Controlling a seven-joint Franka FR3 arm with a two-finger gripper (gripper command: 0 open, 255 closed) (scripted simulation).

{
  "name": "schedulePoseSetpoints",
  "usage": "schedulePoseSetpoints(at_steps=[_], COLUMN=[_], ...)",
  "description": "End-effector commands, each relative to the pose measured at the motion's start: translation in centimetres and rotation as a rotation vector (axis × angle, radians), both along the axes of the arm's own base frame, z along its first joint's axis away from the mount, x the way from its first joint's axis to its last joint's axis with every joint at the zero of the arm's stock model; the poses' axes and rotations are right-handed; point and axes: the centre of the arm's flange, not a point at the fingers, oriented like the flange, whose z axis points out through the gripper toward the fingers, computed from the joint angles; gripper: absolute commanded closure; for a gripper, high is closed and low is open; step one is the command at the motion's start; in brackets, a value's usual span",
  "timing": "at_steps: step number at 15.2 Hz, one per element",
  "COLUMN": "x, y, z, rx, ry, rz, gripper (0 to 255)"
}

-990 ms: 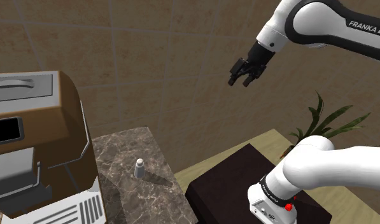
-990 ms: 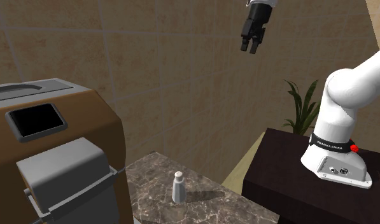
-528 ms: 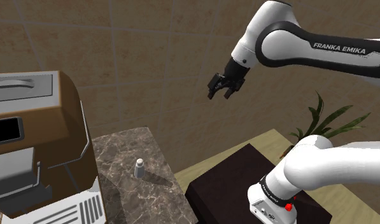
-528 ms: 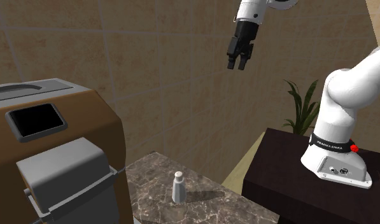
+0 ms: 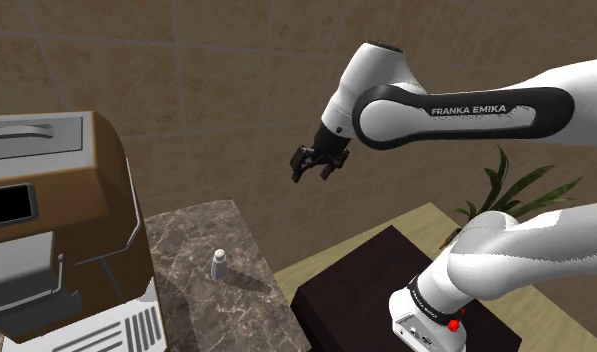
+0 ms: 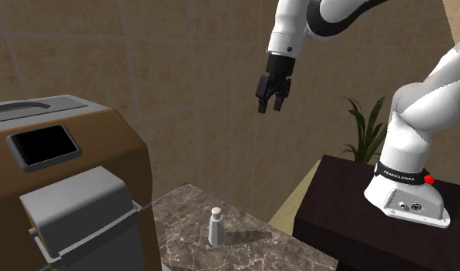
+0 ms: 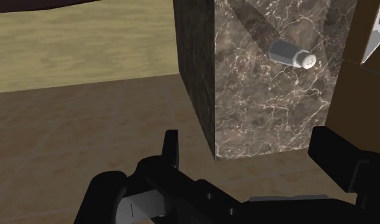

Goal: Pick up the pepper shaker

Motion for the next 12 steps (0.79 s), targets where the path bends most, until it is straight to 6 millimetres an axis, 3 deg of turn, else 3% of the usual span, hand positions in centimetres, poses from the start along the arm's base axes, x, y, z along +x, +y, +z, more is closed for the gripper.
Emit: schedulePoseSetpoints(at_steps=[1,12], x=[0.6,3.6], y=[1.9,12.2], z=[-1.6,-11.7], rx=[-0.001,-0.015], ry=[0.004,0.030], rz=[-0.002,-0.010], gripper=[0,0])
